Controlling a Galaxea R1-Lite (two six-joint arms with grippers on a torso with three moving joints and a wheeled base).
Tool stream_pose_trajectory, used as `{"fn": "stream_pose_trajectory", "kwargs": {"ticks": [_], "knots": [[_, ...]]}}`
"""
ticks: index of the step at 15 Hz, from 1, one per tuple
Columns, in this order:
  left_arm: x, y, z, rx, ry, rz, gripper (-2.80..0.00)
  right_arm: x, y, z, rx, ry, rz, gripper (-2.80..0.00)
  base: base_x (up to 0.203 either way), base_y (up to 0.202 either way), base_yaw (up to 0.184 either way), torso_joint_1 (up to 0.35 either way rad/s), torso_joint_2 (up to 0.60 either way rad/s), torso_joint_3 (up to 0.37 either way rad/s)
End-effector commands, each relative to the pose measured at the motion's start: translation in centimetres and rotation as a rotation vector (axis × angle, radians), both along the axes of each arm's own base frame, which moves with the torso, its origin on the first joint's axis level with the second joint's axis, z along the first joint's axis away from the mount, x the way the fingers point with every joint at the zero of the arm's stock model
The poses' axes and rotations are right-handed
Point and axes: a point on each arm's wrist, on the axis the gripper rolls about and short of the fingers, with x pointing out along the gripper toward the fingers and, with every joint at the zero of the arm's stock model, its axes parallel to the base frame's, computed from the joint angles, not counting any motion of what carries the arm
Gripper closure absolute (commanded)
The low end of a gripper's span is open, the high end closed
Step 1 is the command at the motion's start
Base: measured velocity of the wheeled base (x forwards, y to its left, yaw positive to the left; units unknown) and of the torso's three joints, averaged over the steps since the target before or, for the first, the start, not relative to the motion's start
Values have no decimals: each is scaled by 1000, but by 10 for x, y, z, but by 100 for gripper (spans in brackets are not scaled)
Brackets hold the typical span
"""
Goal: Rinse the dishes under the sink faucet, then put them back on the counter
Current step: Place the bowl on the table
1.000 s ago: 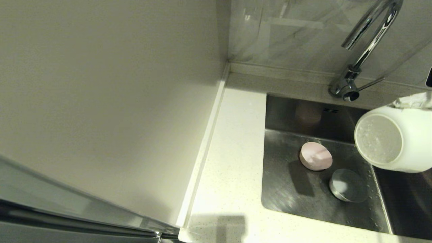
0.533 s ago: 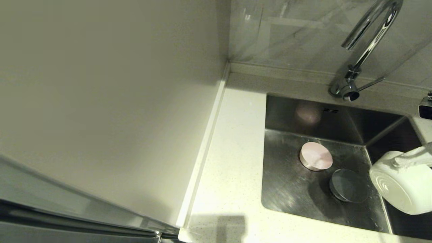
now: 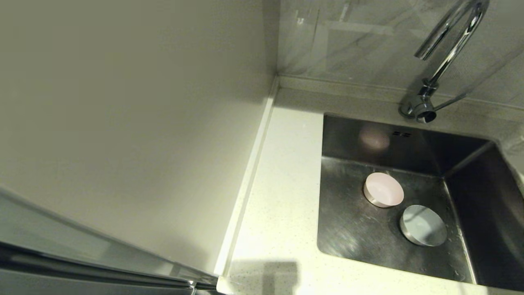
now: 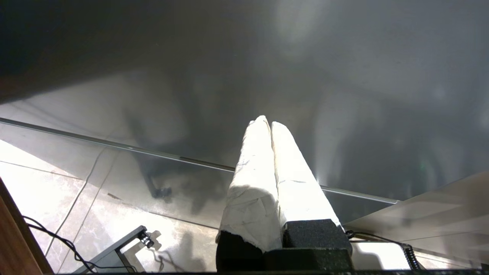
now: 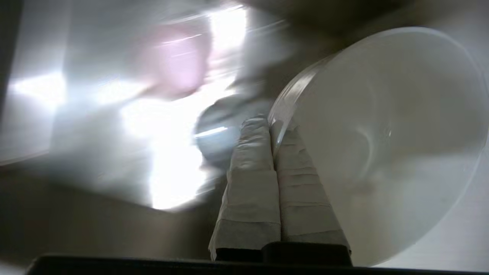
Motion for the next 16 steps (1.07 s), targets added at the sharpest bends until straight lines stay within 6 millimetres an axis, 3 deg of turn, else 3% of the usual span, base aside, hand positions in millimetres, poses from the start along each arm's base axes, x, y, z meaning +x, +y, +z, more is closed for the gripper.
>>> {"fn": "stream_pose_trajectory", "kwargs": {"ticks": [1, 5, 12, 16], "knots": [[0, 0, 0, 0, -4, 0, 0, 7, -36, -8, -215, -33, -80, 0, 0, 0, 0, 0, 0, 0], [0, 0, 0, 0, -4, 0, 0, 14, -65, -19, -296, -2, -219, 0, 0, 0, 0, 0, 0, 0], [0, 0, 0, 0, -5, -1, 0, 25, -76, -40, -280, 54, -217, 0, 0, 0, 0, 0, 0, 0], [0, 0, 0, 0, -4, 0, 0, 41, -89, -61, -310, 68, -218, 0, 0, 0, 0, 0, 0, 0]]}}
